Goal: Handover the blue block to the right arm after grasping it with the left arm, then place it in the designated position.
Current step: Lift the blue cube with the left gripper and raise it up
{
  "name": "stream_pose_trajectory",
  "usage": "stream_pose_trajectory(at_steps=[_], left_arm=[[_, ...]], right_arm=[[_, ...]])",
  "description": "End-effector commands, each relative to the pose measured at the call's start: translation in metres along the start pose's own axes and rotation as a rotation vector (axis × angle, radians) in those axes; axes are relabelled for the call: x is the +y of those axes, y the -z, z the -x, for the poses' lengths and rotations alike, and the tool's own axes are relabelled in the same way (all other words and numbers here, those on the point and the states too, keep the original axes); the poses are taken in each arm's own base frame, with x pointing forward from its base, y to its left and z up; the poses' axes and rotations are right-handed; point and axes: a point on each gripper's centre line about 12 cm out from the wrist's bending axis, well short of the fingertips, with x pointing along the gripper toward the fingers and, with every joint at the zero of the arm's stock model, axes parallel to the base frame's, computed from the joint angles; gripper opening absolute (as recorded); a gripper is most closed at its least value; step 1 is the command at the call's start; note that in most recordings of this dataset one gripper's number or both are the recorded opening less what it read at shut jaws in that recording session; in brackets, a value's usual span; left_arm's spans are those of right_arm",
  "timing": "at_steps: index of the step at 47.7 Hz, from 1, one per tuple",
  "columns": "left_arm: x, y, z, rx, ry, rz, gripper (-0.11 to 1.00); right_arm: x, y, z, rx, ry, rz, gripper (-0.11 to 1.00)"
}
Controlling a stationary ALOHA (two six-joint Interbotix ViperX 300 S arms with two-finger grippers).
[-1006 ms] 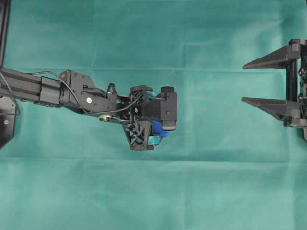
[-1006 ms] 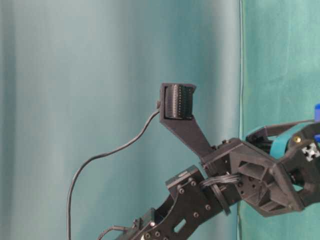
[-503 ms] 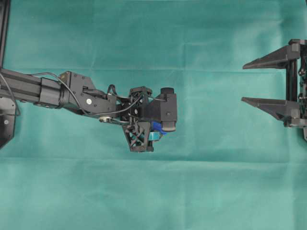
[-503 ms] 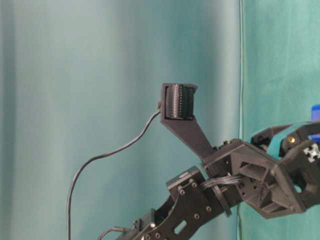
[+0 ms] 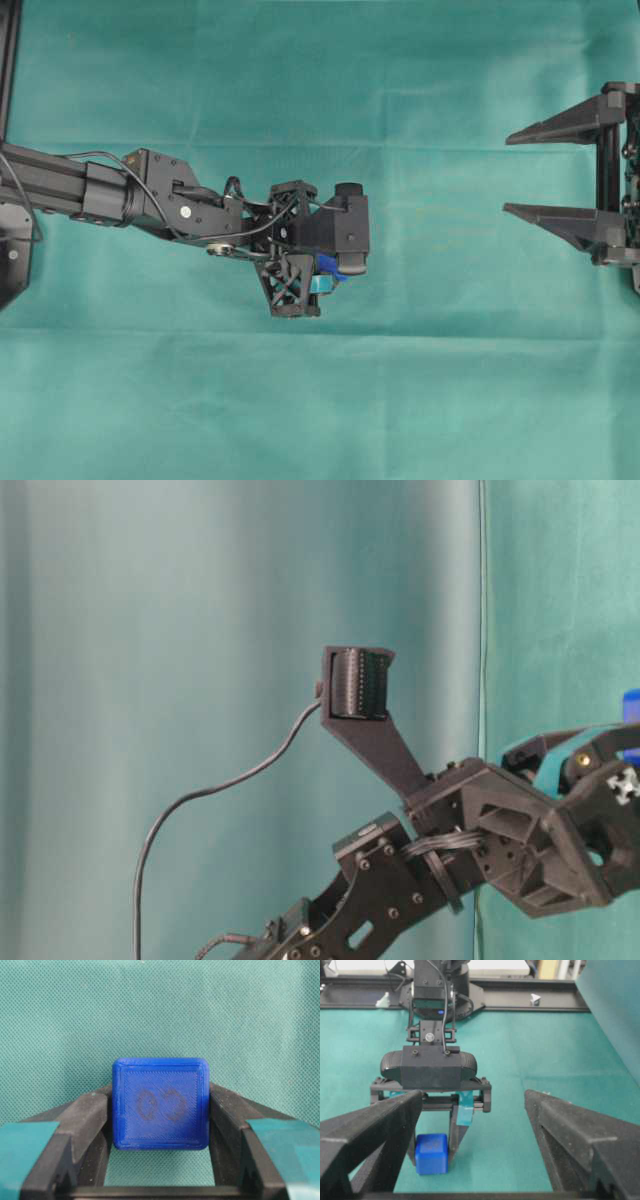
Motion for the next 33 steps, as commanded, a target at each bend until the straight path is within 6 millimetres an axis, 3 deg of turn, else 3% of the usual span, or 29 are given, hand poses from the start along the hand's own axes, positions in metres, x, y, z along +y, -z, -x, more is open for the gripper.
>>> stream_pose_trajectory(at_steps=[1, 13, 33], left_arm=[[-0.003, -0.020, 0.017, -0.060, 0.006, -0.002, 0.46], [-0.005, -0.037, 0.046, -0.064, 0.007, -0.004, 0.46], [-0.006, -0.077, 0.130, -0.176, 0.009, -0.010, 0.46]], right_arm=[[0.000, -0.004, -0.001, -0.011, 0.000, 0.003, 0.95], [0.000, -0.004, -0.002, -0.009, 0.000, 0.003, 0.95], [0.000, -0.004, -0.002, -0.005, 0.001, 0.003, 0.95]])
